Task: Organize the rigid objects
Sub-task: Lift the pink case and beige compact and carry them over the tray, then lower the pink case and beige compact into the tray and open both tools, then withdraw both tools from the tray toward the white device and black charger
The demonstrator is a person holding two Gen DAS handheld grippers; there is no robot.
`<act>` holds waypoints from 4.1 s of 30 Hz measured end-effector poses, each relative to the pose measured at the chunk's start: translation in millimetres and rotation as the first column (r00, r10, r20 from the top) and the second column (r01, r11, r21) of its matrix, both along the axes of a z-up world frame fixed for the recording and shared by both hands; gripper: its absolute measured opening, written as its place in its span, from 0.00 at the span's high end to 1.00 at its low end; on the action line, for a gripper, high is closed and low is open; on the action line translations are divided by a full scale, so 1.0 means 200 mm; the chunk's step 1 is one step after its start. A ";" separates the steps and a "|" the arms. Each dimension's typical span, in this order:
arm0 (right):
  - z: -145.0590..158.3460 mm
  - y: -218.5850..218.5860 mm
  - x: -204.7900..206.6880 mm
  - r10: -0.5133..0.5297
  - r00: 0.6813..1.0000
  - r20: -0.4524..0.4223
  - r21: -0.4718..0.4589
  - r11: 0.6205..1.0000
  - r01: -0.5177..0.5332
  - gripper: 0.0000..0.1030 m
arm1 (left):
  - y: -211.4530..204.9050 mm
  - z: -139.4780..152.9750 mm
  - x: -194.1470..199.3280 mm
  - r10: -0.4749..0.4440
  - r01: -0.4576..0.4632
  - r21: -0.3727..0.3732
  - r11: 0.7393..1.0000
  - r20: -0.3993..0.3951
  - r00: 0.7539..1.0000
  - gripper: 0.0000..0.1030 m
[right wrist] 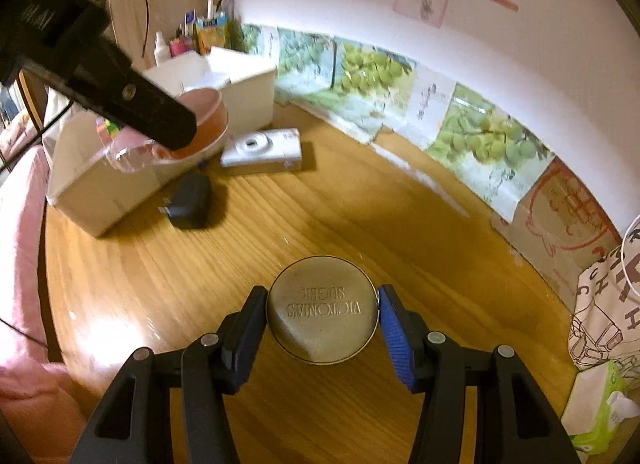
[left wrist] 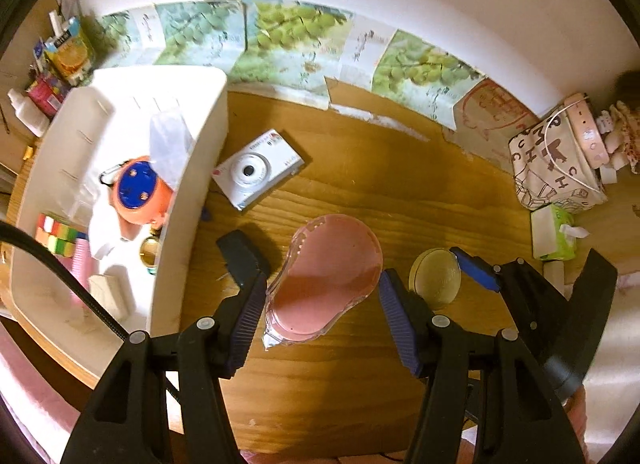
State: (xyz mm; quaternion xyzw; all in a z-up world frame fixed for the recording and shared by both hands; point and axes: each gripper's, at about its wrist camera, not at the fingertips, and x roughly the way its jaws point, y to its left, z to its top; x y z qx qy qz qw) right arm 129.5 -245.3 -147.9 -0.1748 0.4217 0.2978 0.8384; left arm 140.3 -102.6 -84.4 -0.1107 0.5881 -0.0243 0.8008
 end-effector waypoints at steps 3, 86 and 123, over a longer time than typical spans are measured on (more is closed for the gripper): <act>0.07 0.03 -0.01 -0.011 1.000 -0.013 0.077 0.997 0.012 0.46 | 0.05 0.03 -0.03 0.012 -0.012 0.008 1.000 0.013 1.000 0.40; 0.23 1.06 -0.45 -0.178 0.984 0.027 0.149 0.974 0.172 0.22 | 1.19 0.17 -0.41 0.058 -0.035 -0.067 0.997 0.368 0.928 0.21; 0.18 0.12 0.05 -0.407 0.912 0.057 0.234 0.893 0.384 0.20 | 0.50 0.09 -0.55 -0.102 0.132 -0.070 0.989 0.324 0.940 0.21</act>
